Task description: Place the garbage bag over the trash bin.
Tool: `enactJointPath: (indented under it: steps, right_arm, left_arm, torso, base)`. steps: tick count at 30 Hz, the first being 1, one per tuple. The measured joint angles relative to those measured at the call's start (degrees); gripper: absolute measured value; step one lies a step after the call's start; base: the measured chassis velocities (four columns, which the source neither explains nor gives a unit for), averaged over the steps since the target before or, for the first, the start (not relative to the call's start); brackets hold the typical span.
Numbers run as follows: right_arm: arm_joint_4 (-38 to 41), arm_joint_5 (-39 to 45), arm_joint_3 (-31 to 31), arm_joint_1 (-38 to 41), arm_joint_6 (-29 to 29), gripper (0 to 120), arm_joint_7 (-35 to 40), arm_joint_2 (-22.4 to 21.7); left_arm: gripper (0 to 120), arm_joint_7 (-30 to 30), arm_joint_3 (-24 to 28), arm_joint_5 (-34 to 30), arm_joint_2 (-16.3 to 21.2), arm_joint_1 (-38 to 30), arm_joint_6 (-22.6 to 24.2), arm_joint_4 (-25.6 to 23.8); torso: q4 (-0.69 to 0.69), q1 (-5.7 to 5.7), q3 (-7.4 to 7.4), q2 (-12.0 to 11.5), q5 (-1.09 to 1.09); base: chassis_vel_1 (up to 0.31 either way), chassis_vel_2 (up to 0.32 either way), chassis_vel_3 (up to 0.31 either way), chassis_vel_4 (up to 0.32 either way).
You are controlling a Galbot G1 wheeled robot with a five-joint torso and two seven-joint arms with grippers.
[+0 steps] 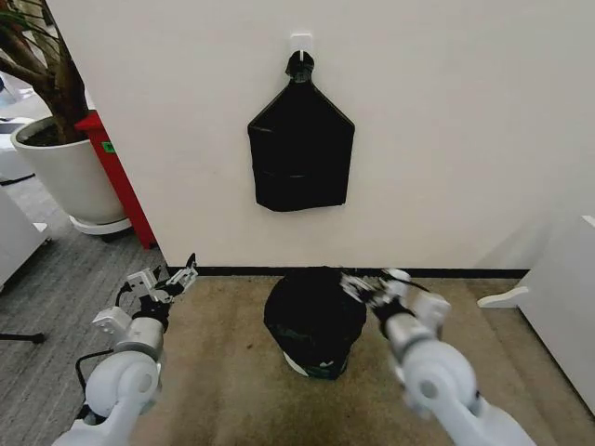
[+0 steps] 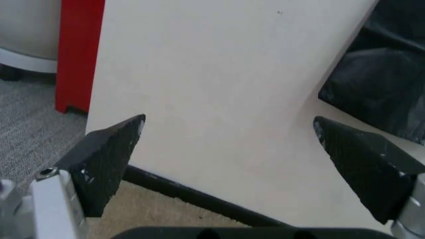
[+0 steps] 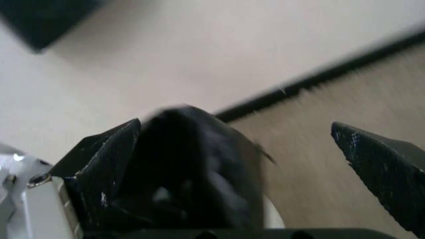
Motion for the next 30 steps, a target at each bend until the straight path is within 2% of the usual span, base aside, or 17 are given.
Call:
enactJointPath:
  steps: [1, 3, 5, 7, 13, 19, 30]
  right_arm:
    - [-1.46, 2.08, 3.84, -4.47, 0.55, 100, -5.46, 0.65]
    - [-5.25, 2.23, 6.79, -9.90, 2.79, 100, -14.99, 1.20]
    - [-10.31, 0.33, 7.54, -13.79, 5.88, 100, -22.90, 1.55]
    - [-14.64, -1.98, 6.50, -15.39, 8.38, 100, -26.71, 2.19]
    - [-20.70, -6.07, 0.13, -13.58, 10.30, 100, -27.73, 5.63]
    - [-22.20, -9.09, -3.94, -11.12, 9.87, 100, -27.21, 8.68]
    - [-24.10, -9.18, -6.44, -7.27, 8.71, 100, -28.05, 9.07]
  left_arm:
    - [100, -0.08, -0.19, -0.27, 0.07, 0.03, 0.02, -0.14]
    - [100, -0.18, -0.51, -0.61, 0.16, 0.02, 0.05, -0.27]
    - [100, -0.31, -0.71, -0.84, 0.25, -0.02, 0.07, -0.28]
    - [100, -0.43, -0.76, -0.92, 0.31, -0.04, 0.10, -0.28]
    - [100, -1.14, -0.35, -0.93, 0.48, 0.00, 0.29, -0.59]
    - [100, -2.20, 0.17, -0.90, 1.05, 0.10, 0.88, -1.57]
    - [100, -3.16, 0.79, -0.44, 0.92, 0.73, 1.10, -2.57]
  torso:
    - [-0.02, 0.00, 0.00, 0.00, -0.01]
    - [-0.02, 0.00, 0.00, 0.00, -0.01]
    - [-0.03, 0.00, 0.00, 0.00, -0.01]
    - [-0.03, 0.00, 0.00, 0.01, -0.02]
    - [0.00, 0.00, 0.00, 0.00, -0.01]
    - [0.00, 0.00, 0.01, 0.00, -0.01]
    - [-0.01, 0.00, 0.01, 0.00, -0.02]
  base:
    - [0.000, 0.000, 0.000, 0.000]
    - [0.000, 0.000, 0.000, 0.000]
    - [0.000, 0.000, 0.000, 0.000]
    - [0.000, 0.000, 0.000, 0.000]
    - [0.000, 0.000, 0.000, 0.000]
    - [0.000, 0.000, 0.000, 0.000]
    - [0.000, 0.000, 0.000, 0.000]
